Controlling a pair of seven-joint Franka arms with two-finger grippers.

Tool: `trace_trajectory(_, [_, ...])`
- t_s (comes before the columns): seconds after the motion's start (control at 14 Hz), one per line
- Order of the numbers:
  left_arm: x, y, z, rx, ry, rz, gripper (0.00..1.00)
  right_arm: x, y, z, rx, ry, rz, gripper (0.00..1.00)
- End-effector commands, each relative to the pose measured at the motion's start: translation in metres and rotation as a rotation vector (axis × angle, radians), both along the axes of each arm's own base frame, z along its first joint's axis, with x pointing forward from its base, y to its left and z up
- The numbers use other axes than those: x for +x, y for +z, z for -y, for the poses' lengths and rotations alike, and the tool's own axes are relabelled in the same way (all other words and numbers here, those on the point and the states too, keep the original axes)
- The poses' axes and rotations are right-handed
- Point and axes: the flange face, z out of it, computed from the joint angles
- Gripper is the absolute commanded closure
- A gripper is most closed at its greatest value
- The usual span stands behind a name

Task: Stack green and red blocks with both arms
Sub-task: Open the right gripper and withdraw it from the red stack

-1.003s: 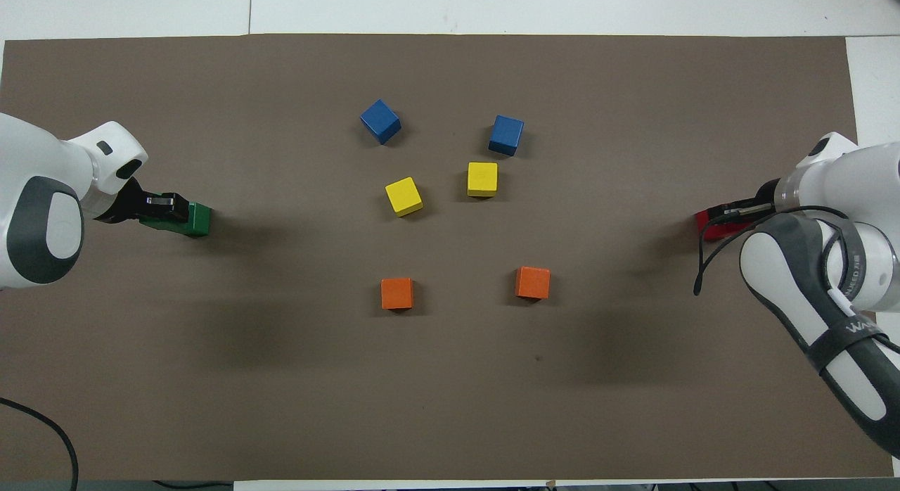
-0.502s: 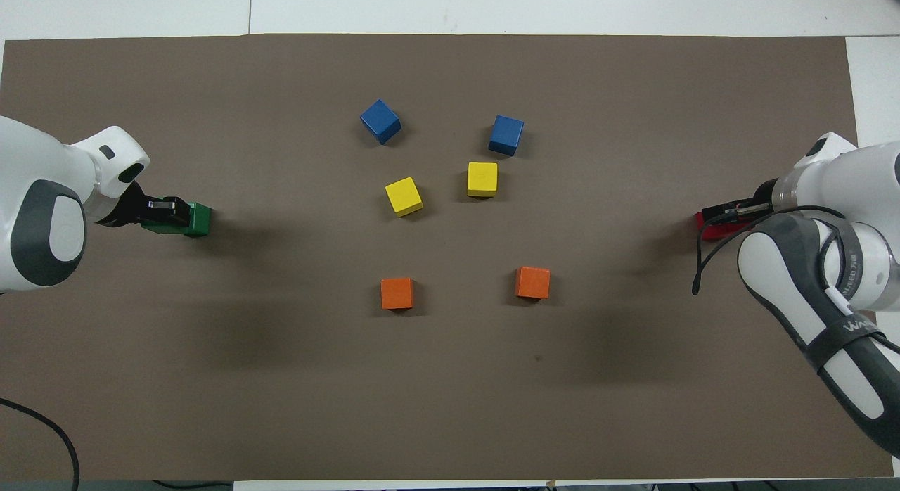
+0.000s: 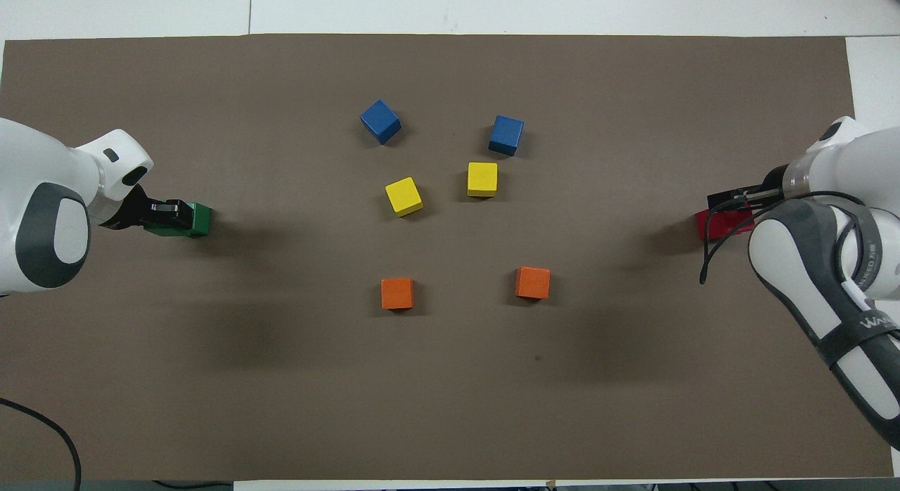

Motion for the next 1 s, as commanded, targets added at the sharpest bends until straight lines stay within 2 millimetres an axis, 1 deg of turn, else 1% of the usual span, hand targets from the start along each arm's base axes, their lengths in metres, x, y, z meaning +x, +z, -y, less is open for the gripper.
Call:
trace_trajectory(0.0, [-0.007, 0.0, 0.001, 0.001, -0.002, 0.022, 1.0, 0.004, 0.046, -0.021, 0.017, -0.016, 0.016, 0.0])
trace_trajectory(0.07, [-0.007, 0.0, 0.001, 0.001, -0.002, 0.025, 1.0, 0.001, 0.064, -0.024, 0.015, -0.017, 0.031, 0.0])
trace_trajectory(0.21, [-0.007, 0.0, 0.0, 0.001, -0.001, 0.025, 1.0, -0.005, 0.11, -0.025, 0.009, -0.014, 0.039, 0.0])
trace_trajectory(0.43, [-0.007, 0.0, 0.001, 0.001, -0.002, 0.025, 1.0, -0.018, 0.175, -0.026, 0.008, -0.006, -0.03, 0.0])
trace_trajectory(0.5, [-0.007, 0.0, 0.001, 0.001, -0.004, 0.024, 1.0, -0.023, 0.193, -0.026, 0.008, -0.008, -0.05, 0.0])
trace_trajectory(0.57, [-0.008, -0.001, 0.002, 0.001, -0.007, 0.022, 0.7, -0.031, 0.204, -0.026, 0.008, -0.015, -0.061, 0.0])
trace_trajectory(0.64, [-0.008, -0.001, 0.002, 0.001, -0.006, 0.02, 0.21, -0.037, 0.214, -0.026, 0.006, -0.017, -0.053, 0.0])
trace_trajectory(0.72, [-0.008, -0.002, 0.002, 0.001, -0.007, 0.019, 0.0, -0.04, 0.22, -0.026, 0.005, -0.018, -0.045, 0.0])
trace_trajectory(0.93, [-0.008, -0.001, 0.001, 0.0, -0.007, 0.022, 0.0, -0.05, 0.247, -0.026, 0.003, -0.02, -0.042, 0.0])
